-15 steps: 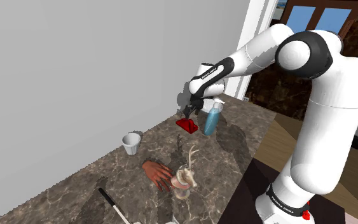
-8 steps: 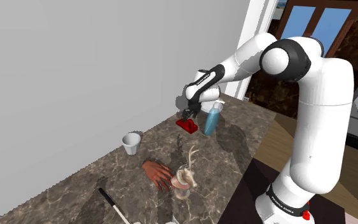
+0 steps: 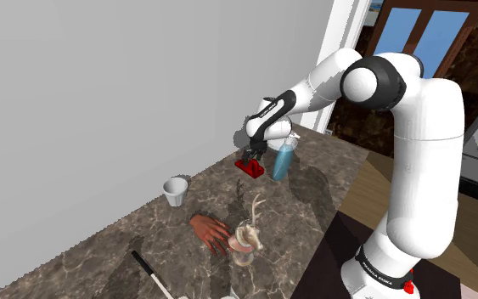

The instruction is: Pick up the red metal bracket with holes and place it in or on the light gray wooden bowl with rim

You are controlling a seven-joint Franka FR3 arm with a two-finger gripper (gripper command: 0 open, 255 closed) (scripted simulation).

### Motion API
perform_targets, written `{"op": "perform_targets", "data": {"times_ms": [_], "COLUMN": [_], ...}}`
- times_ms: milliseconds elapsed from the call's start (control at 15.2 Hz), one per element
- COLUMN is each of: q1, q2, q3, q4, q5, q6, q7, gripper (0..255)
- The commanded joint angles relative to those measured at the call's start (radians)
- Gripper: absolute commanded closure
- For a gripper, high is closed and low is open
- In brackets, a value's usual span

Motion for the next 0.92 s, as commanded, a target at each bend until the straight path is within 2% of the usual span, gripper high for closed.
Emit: {"op": "perform_targets", "data": {"times_ms": [0, 66, 132, 858], "q1": [0.0, 0.0, 0.0, 0.004], "q2": [0.0, 0.0, 0.0, -0.021], "q3": [0.0, 0.0, 0.0, -0.006], "q4": [0.0, 0.0, 0.0, -0.001], "q5": [0.0, 0.0, 0.0, -0.009], "q6": [0.0, 0.0, 0.0, -0.02], "q7": [0.0, 0.0, 0.0, 0.007], "gripper": [0, 0, 255, 255]}}
